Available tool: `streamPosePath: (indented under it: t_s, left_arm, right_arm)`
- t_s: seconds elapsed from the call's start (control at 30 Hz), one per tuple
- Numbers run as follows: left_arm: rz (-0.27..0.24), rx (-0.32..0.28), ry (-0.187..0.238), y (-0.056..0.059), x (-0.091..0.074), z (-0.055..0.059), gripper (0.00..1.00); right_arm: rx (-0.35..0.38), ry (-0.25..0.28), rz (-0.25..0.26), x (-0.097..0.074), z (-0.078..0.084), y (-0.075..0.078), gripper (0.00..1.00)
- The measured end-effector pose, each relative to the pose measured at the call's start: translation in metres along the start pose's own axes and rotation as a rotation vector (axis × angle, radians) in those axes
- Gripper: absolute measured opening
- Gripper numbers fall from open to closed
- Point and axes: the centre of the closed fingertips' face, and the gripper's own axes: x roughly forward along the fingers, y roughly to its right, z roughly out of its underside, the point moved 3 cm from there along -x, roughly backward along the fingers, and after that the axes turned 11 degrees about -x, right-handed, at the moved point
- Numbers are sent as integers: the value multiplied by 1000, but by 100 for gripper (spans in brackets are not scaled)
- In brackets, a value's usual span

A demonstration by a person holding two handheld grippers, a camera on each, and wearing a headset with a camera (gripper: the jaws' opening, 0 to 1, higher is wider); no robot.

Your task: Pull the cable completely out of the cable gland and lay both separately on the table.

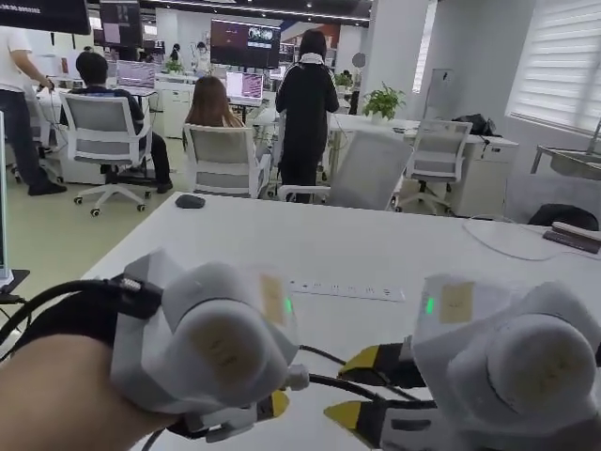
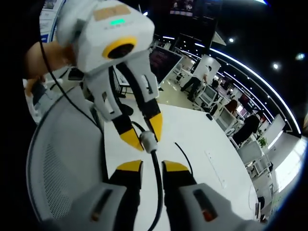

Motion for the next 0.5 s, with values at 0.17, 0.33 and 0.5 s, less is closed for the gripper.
streamPosePath:
  t_s: [0.17, 0.33, 0.5]
  left_arm:
    - [12, 17, -3, 6, 2, -3, 17]
    - [20, 17, -10, 6, 3, -1, 17]
    - [10, 11, -14, 2, 2, 1, 17]
  right_arm:
    - [-36, -45, -18, 8, 6, -2, 7]
    - [-42, -49, -21, 7, 13, -3, 3]
    - [-29, -79, -14, 3, 26, 0, 3]
